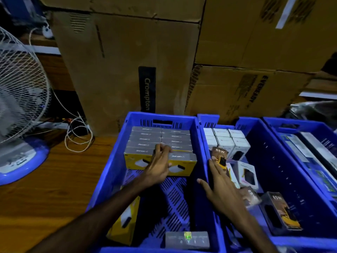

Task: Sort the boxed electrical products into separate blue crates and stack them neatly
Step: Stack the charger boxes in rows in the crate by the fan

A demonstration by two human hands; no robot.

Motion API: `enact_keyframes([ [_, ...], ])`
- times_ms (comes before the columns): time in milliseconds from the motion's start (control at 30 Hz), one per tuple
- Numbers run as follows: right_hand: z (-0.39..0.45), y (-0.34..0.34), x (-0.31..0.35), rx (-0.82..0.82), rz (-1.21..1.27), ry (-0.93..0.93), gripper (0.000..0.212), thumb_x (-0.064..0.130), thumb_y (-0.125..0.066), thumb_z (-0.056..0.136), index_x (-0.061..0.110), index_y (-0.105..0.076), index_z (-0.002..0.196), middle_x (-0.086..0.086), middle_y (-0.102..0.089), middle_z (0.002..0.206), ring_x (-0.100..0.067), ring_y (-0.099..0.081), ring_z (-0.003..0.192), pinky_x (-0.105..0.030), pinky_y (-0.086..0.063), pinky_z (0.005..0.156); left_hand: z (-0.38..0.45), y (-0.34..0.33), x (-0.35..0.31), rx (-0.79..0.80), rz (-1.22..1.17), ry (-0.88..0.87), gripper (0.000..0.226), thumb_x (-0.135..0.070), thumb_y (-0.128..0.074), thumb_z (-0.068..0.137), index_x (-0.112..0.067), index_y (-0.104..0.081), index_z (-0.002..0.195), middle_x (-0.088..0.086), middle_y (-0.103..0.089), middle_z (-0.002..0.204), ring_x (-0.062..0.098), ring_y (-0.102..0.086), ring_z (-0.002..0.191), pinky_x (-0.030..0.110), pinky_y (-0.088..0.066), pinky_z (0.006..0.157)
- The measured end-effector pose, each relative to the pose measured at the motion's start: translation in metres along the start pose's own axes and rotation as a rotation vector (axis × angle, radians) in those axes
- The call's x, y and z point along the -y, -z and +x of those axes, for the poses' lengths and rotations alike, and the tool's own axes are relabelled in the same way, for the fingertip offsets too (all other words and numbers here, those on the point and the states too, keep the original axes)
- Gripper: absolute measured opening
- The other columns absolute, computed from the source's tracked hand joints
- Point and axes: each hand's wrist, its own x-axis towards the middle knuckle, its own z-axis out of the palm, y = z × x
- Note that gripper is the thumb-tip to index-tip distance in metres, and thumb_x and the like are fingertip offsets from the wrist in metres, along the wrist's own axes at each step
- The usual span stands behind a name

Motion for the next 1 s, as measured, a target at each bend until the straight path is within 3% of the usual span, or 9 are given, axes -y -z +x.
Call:
enact_keyframes([
  [167, -0.003, 0.000, 0.002, -0.002, 0.071, -0.032, 0.077, 0.047, -0.052, 0.103, 0.017, -0.015, 0.164, 0.005, -0.011, 0.172, -0.015, -0.019, 0.156, -0.031, -0.027, 0.119, -0.006, -0.040, -0.001, -0.231, -0.105, 0.073, 0.062, 0.019, -0.055, 0.079, -0.020, -0.050, 0.127, -0.001, -0.032, 0.134, 0.021, -0.050, 0.125, 0.040, -0.053, 0.103],
  [267, -0.003, -0.003, 0.002, -0.004, 0.108, -0.038, 0.077, 0.044, -0.052, 0.103, 0.017, -0.013, 0.164, 0.004, -0.009, 0.172, -0.016, -0.019, 0.157, -0.033, -0.027, 0.120, -0.009, -0.061, 0.000, -0.300, -0.164, 0.131, 0.069, 0.020, -0.046, 0.080, -0.026, -0.052, 0.131, -0.002, -0.024, 0.154, 0.025, -0.033, 0.146, 0.045, -0.053, 0.106],
  [367, -0.002, -0.006, 0.001, -0.001, 0.125, -0.033, 0.077, 0.042, -0.052, 0.104, 0.016, -0.013, 0.164, 0.003, -0.007, 0.173, -0.017, -0.019, 0.157, -0.034, -0.027, 0.121, -0.003, -0.076, 0.007, -0.327, -0.020, 0.190, 0.062, 0.013, -0.048, 0.088, -0.024, -0.053, 0.137, 0.002, -0.014, 0.171, 0.031, -0.006, 0.160, 0.062, -0.029, 0.121],
  [433, -0.002, -0.006, 0.001, -0.001, 0.136, -0.030, 0.077, 0.041, -0.052, 0.104, 0.016, -0.011, 0.164, 0.004, -0.005, 0.173, -0.017, -0.017, 0.157, -0.034, -0.027, 0.121, -0.001, -0.081, 0.011, -0.344, 0.150, 0.169, 0.068, 0.016, -0.059, 0.080, -0.017, -0.056, 0.140, 0.013, -0.018, 0.171, 0.034, -0.007, 0.160, 0.066, -0.017, 0.123],
  [500, -0.002, -0.006, 0.001, 0.002, 0.137, -0.026, 0.077, 0.040, -0.051, 0.104, 0.015, -0.010, 0.164, 0.004, -0.003, 0.173, -0.018, -0.018, 0.157, -0.034, -0.028, 0.120, -0.004, -0.078, 0.014, -0.351, 0.224, 0.115, 0.074, 0.018, -0.067, 0.077, -0.010, -0.056, 0.145, 0.020, -0.024, 0.169, 0.039, -0.014, 0.159, 0.068, -0.018, 0.122],
  [633, -0.001, -0.007, 0.002, 0.008, 0.151, -0.032, 0.075, 0.037, -0.052, 0.104, 0.014, -0.011, 0.164, 0.002, -0.004, 0.173, -0.019, -0.017, 0.157, -0.034, -0.026, 0.121, -0.009, -0.072, 0.032, -0.248, 0.493, -0.024, 0.071, -0.012, -0.072, 0.091, -0.010, -0.043, 0.156, 0.022, -0.023, 0.168, 0.043, -0.019, 0.157, 0.066, -0.024, 0.121],
  [767, -0.002, -0.004, 0.005, 0.019, 0.150, -0.026, 0.074, 0.034, -0.052, 0.105, 0.013, -0.011, 0.163, 0.002, -0.005, 0.173, -0.021, -0.019, 0.156, -0.034, -0.026, 0.119, -0.008, -0.069, 0.032, -0.149, 0.643, 0.000, 0.078, -0.033, -0.066, 0.094, -0.014, -0.031, 0.161, 0.021, -0.021, 0.169, 0.044, -0.018, 0.156, 0.068, -0.024, 0.120],
  [1000, -0.001, -0.002, 0.002, 0.017, 0.143, 0.000, 0.076, 0.040, -0.052, 0.104, 0.012, -0.014, 0.163, 0.000, -0.007, 0.173, -0.019, -0.012, 0.158, -0.036, -0.025, 0.121, -0.005, -0.050, 0.020, 0.104, 0.583, 0.093, 0.097, -0.052, -0.053, 0.099, -0.025, 0.016, 0.163, 0.012, 0.024, 0.170, 0.034, 0.030, 0.154, 0.067, 0.013, 0.121],
])
